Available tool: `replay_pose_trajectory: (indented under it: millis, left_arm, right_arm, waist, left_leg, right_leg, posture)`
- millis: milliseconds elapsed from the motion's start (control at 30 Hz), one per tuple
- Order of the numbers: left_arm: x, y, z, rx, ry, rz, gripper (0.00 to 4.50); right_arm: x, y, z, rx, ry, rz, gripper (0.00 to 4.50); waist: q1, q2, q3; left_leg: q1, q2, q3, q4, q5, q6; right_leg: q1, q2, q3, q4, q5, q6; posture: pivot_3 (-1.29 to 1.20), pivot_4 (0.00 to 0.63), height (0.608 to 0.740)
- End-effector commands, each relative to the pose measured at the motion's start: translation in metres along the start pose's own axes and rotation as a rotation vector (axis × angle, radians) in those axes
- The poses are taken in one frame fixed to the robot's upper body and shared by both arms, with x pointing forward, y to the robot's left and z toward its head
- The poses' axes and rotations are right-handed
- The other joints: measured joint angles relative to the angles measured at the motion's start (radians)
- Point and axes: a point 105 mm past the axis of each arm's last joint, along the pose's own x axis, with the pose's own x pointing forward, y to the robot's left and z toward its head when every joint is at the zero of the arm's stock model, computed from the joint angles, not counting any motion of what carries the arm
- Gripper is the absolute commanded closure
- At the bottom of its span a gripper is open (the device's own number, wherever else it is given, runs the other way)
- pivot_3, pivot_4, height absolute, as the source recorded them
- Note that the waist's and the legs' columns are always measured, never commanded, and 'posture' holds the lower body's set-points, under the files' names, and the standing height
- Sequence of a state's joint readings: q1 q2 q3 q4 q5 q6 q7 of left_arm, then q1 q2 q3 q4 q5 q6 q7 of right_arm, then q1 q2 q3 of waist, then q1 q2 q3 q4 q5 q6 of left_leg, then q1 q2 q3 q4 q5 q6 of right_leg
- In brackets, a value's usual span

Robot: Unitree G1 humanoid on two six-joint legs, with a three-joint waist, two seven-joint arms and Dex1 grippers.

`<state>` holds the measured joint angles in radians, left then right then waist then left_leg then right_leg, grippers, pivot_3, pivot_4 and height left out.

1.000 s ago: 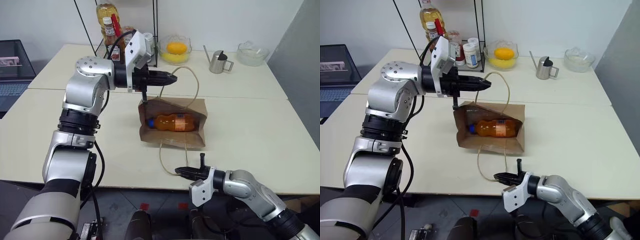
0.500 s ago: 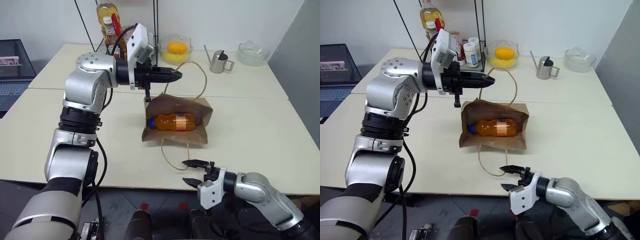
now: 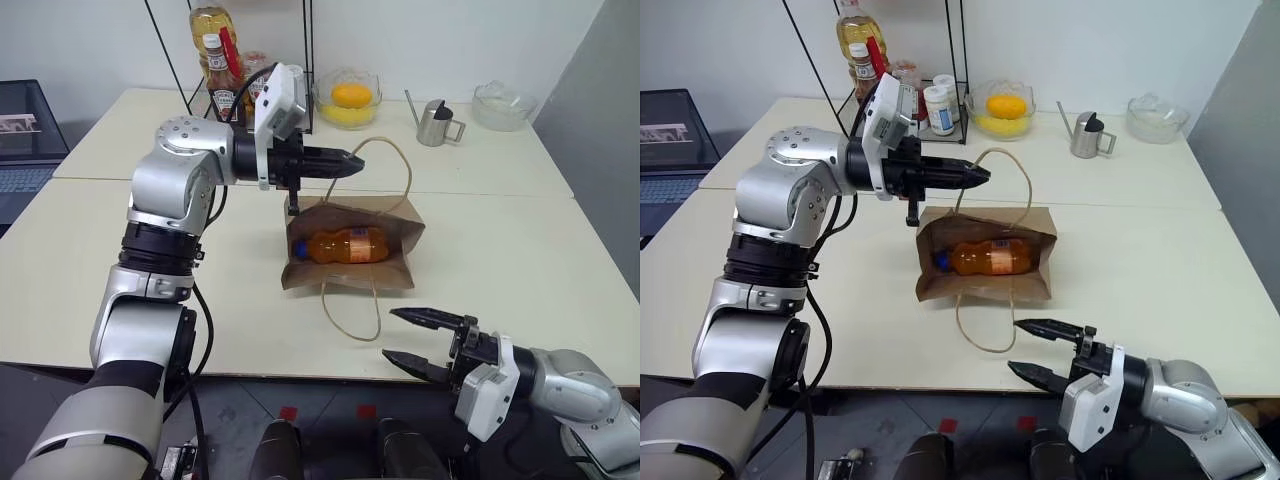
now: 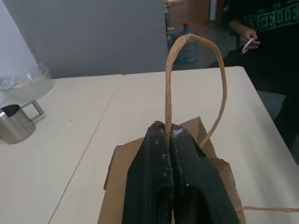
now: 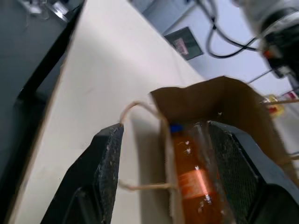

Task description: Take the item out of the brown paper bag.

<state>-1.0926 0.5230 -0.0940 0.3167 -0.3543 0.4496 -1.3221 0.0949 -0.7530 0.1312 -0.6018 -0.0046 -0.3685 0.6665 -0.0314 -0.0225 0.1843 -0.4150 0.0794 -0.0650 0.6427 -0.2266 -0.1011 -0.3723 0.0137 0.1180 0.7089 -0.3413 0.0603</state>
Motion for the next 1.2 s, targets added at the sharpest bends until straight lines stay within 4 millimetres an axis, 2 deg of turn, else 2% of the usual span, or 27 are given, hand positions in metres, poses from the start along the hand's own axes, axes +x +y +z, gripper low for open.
replay_pose_trajectory:
  millis: [33, 67, 133, 267, 400, 500, 667, 867, 1067, 1200]
  left_arm:
    - [0.001, -0.004, 0.016, 0.065, -0.037, -0.016, 4.50]
    - [0.001, -0.004, 0.017, 0.065, -0.037, -0.016, 4.50]
    - [0.001, -0.004, 0.017, 0.066, -0.037, -0.016, 4.50]
    - [0.002, -0.003, 0.017, 0.068, -0.039, -0.015, 4.50]
    - [0.002, -0.003, 0.018, 0.071, -0.040, -0.013, 4.50]
    - [0.003, -0.004, 0.019, 0.072, -0.042, -0.015, 4.50]
    - [0.004, -0.004, 0.019, 0.073, -0.043, -0.016, 4.50]
    - [0.005, -0.005, 0.018, 0.072, -0.045, -0.021, 4.50]
    - [0.006, -0.006, 0.018, 0.071, -0.044, -0.024, 4.50]
    - [0.005, -0.005, 0.018, 0.071, -0.043, -0.025, 4.50]
  right_arm:
    - [0.010, -0.025, 0.004, 0.045, 0.003, -0.066, 1.53]
    - [0.016, -0.030, 0.001, 0.057, 0.025, -0.071, 1.53]
    - [0.025, -0.038, -0.005, 0.080, 0.065, -0.077, 1.15]
    - [0.048, -0.046, -0.016, 0.065, 0.152, -0.019, 0.03]
    - [0.072, -0.054, -0.020, 0.041, 0.198, 0.003, 0.03]
    - [0.083, -0.060, -0.024, 0.057, 0.237, -0.007, 0.03]
    - [0.091, -0.062, -0.032, 0.068, 0.312, 0.008, 0.03]
    - [0.102, -0.057, -0.053, 0.002, 0.445, 0.061, 0.03]
    - [0.116, -0.064, -0.071, -0.043, 0.534, 0.033, 0.03]
    - [0.126, -0.066, -0.076, -0.080, 0.560, 0.048, 0.03]
  waist:
    - [0.000, 0.000, 0.000]
    - [0.000, 0.000, 0.000]
    - [0.000, 0.000, 0.000]
    - [-0.001, 0.001, 0.000]
    - [-0.001, 0.001, 0.001]
    - [-0.001, 0.001, 0.001]
    - [-0.001, 0.001, 0.001]
    - [-0.002, 0.001, 0.001]
    - [-0.003, 0.001, 0.001]
    - [-0.003, 0.001, 0.001]
  left_leg:
    - [0.000, 0.000, 0.000, 0.000, 0.000, 0.000]
    - [0.000, 0.000, 0.000, 0.000, 0.000, 0.000]
    - [0.000, 0.000, 0.000, 0.000, 0.000, 0.000]
    - [-0.001, 0.000, 0.000, 0.000, 0.000, 0.000]
    - [-0.001, 0.000, 0.000, 0.000, 0.000, 0.000]
    - [-0.001, 0.000, -0.001, -0.001, 0.000, 0.000]
    - [-0.002, 0.000, -0.001, 0.000, 0.000, 0.000]
    - [-0.002, 0.000, -0.001, -0.001, 0.000, 0.000]
    - [-0.002, 0.000, -0.001, -0.001, 0.000, 0.000]
    - [-0.002, 0.000, -0.001, -0.001, 0.000, 0.000]
  right_leg:
    - [0.000, 0.000, 0.000, 0.000, 0.000, 0.000]
    - [0.000, 0.000, 0.000, 0.000, 0.000, 0.000]
    - [0.000, 0.000, 0.000, 0.000, 0.000, 0.000]
    - [-0.001, 0.000, 0.000, 0.000, 0.000, 0.000]
    - [-0.002, 0.000, -0.001, 0.000, 0.000, 0.000]
    - [-0.002, 0.000, -0.001, 0.000, 0.000, 0.000]
    - [-0.002, -0.001, -0.002, 0.000, 0.000, 0.000]
    - [-0.003, -0.001, -0.001, 0.000, 0.000, 0.000]
    - [-0.004, -0.001, -0.001, 0.000, 0.000, 0.000]
    - [-0.004, -0.001, -0.002, 0.000, 0.000, 0.000]
  posture:
    - [0.00, 0.150, 0.740]
    - [0.00, 0.150, 0.740]
    - [0.00, 0.150, 0.740]
    - [0.00, 0.150, 0.740]
    - [0.00, 0.150, 0.740]
    - [0.00, 0.150, 0.740]
    - [0.00, 0.150, 0.740]
    - [0.00, 0.150, 0.740]
    - [0.00, 0.150, 0.740]
    - [0.00, 0.150, 0.740]
